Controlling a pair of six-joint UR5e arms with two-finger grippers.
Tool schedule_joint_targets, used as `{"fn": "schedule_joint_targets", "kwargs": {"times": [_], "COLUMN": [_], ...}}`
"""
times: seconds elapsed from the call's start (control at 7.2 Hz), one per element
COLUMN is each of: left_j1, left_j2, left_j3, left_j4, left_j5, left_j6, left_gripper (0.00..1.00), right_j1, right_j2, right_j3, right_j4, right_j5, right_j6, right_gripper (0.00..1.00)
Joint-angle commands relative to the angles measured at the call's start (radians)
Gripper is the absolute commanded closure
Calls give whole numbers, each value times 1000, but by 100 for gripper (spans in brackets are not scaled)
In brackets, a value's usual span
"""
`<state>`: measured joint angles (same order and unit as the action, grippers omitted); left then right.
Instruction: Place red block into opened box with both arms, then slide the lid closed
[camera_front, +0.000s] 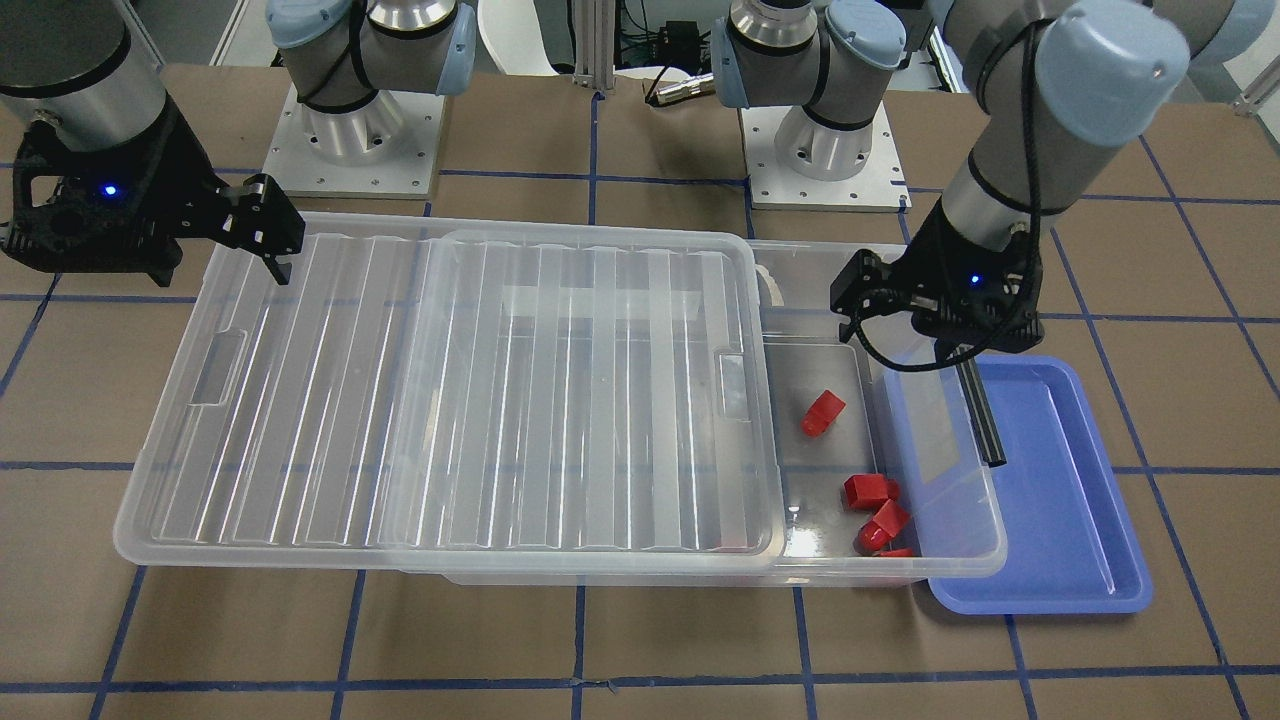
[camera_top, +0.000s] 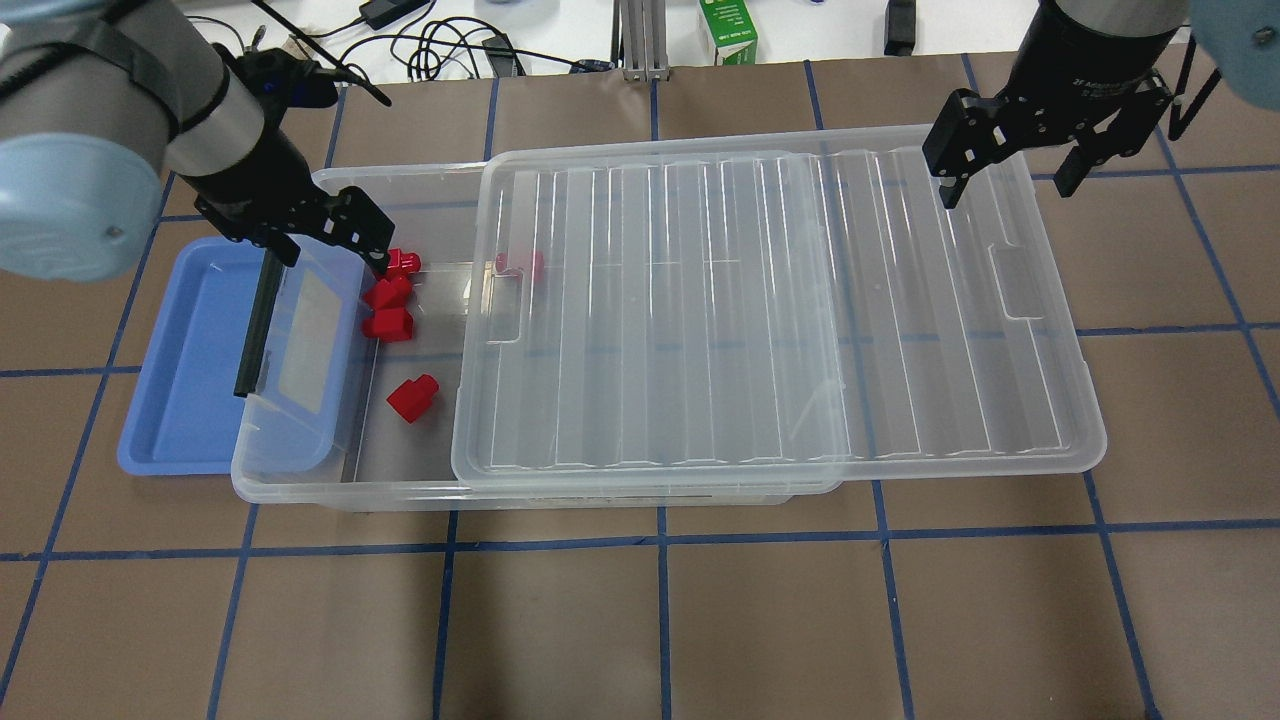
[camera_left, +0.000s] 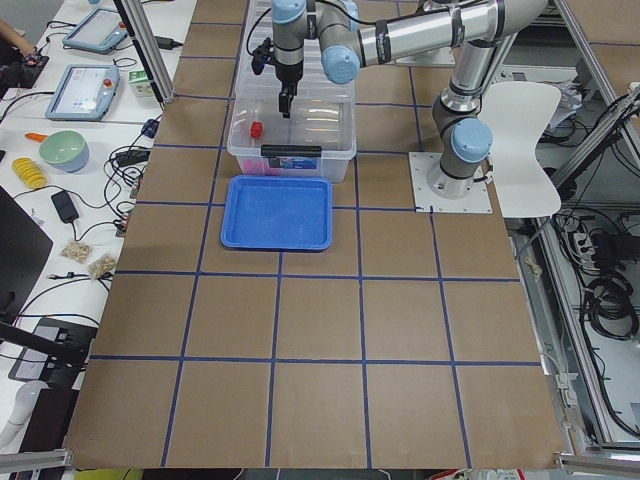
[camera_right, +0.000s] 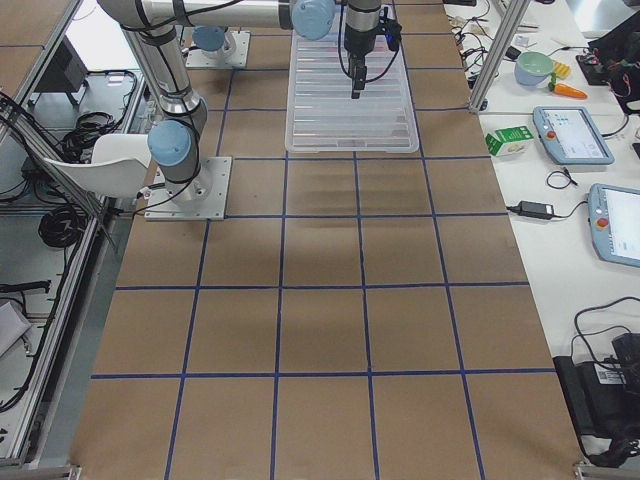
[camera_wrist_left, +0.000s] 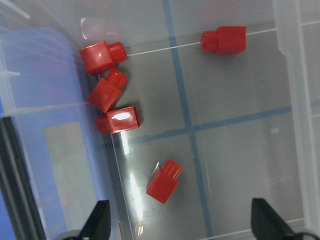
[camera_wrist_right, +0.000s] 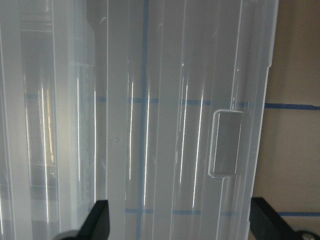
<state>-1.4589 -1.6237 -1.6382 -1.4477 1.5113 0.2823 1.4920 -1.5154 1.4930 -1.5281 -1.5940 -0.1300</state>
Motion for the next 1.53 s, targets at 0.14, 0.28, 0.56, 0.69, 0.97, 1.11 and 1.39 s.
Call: {"fn": "schedule_joint_targets", "kwargs": {"times": [0.14,0.28,0.56,0.69,0.97,1.11,1.39], "left_j1": [-84,-96,-92,-92,-93,-95,-101], "left_j2": [15,16,2,13,4,4,12], "left_j3": [145,161,193,199,193,196,176], "left_j4": [-177,-189,-177,-184,-177,-178,-181], "left_j5": [67,31,20,48,50,62,87], "left_j6": [-110,-192,-193,-193,-192,-192,-186], "left_gripper": [0,0,0,0,0,0,0], "right_j1": [4,7,-30,-74,-184,-235,-295], "right_j2": [-11,-12,-3,-2,20,59,113], "right_j3": [0,3,4,4,7,7,9], "right_j4": [12,17,11,12,-3,-9,-50], "right_j5": [5,3,-15,-14,-9,-8,-11], "right_j6": [23,41,-2,-16,-190,-248,-350], "right_gripper": [0,0,0,0,0,0,0]}}
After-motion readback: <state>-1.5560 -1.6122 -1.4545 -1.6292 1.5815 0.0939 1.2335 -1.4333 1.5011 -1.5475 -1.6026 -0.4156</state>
